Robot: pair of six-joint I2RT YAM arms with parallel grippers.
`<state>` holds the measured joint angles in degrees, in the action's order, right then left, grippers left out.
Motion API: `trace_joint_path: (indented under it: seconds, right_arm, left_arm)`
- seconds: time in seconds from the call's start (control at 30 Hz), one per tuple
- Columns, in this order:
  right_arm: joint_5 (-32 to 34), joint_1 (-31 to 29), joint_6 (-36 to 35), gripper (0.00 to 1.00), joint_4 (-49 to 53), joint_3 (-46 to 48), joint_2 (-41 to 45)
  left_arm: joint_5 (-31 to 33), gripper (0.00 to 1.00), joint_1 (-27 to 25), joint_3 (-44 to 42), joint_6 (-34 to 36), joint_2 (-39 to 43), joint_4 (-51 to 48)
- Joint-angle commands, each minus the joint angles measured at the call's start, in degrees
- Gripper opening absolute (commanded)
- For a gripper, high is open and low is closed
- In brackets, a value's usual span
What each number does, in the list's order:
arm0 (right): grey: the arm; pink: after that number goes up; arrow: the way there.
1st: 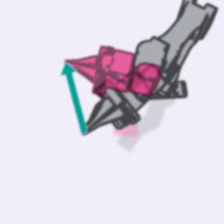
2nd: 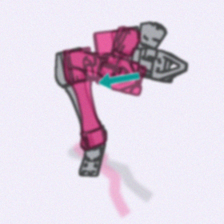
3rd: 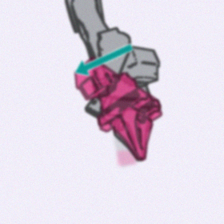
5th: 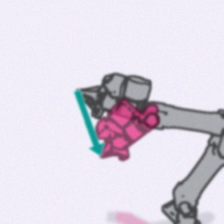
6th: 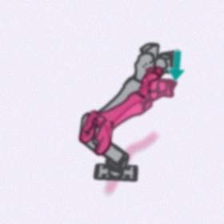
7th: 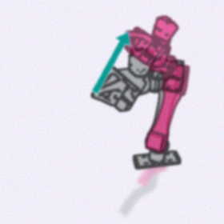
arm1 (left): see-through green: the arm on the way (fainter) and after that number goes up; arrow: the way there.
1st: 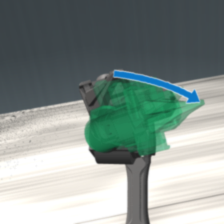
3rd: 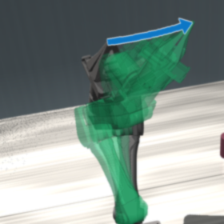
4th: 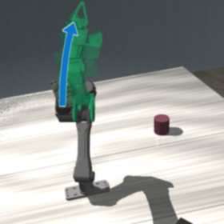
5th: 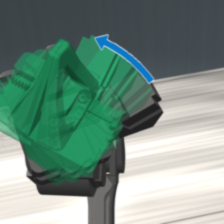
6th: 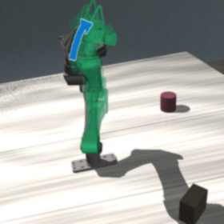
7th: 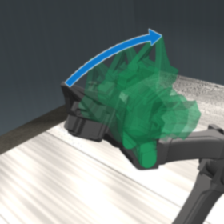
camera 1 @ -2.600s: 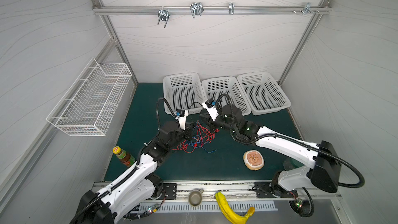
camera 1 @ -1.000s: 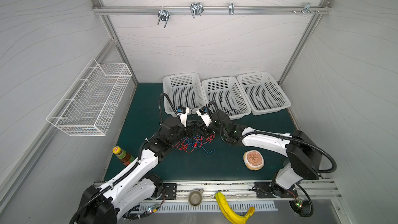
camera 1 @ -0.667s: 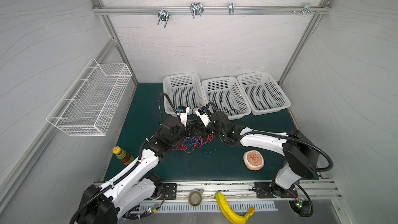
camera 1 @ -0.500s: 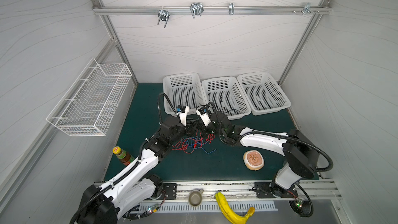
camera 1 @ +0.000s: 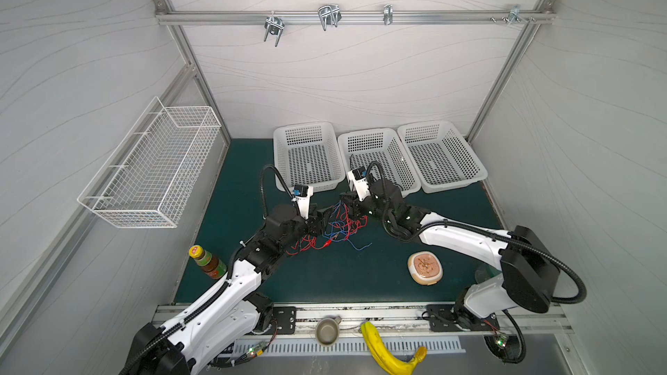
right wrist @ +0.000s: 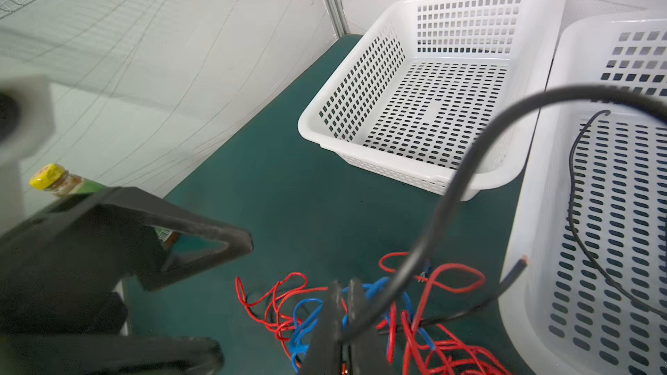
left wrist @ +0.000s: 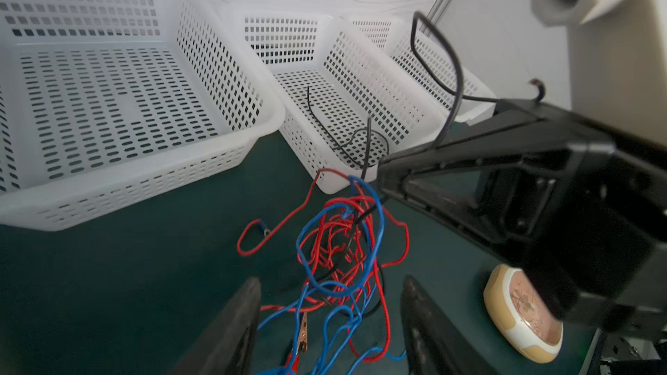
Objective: Untangle the cables
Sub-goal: 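Pull the black wire up with the right gripper while the left holds the bundle, then carry the black wire with the right gripper toward the middle basket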
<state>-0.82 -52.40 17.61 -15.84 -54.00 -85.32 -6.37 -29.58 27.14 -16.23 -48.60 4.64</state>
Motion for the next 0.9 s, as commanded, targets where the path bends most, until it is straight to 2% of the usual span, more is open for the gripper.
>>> trace_joint_path:
  seconds: [0.0, 0.13, 0.4, 0.47, 0.57, 0.67, 0.87]
  right_arm:
    - [-3.19, -0.04, 1.37, 0.00, 0.42, -0.61, 1.59]
    - [-5.19, -0.16, 2.00, 0.00, 0.63, -1.45, 1.31]
    - [-5.97, -0.86, 2.00, 0.00, 1.92, -2.91, 1.35]
    - [-6.16, -1.16, 1.93, 0.00, 2.08, -3.05, 1.54]
    - [-6.44, -1.41, 1.62, 0.00, 2.43, -3.31, 2.21]
    - [-6.22, -1.72, 1.13, 0.00, 2.91, -3.51, 3.43]
    - [-4.47, -1.74, -0.27, 0.00, 3.40, -2.74, 8.27]
  left_arm:
    - [-2.02, 0.62, -0.15, -0.46, 0.25, -1.23, 4.53]
    - [-5.29, 0.60, -0.20, 0.12, 0.06, -3.90, 6.19]
    - [-7.91, 0.55, -0.20, 1.90, -0.56, -8.89, 7.81]
    - [-7.67, 0.45, -0.13, 1.91, -0.73, -9.97, 8.01]
    - [-6.06, 0.19, -0.17, 2.06, -0.57, -11.62, 7.22]
    - [-4.73, 0.00, -0.18, 2.05, -0.63, -13.23, 7.02]
    - [-1.28, 0.00, -0.14, 2.28, -0.58, -16.37, 6.30]
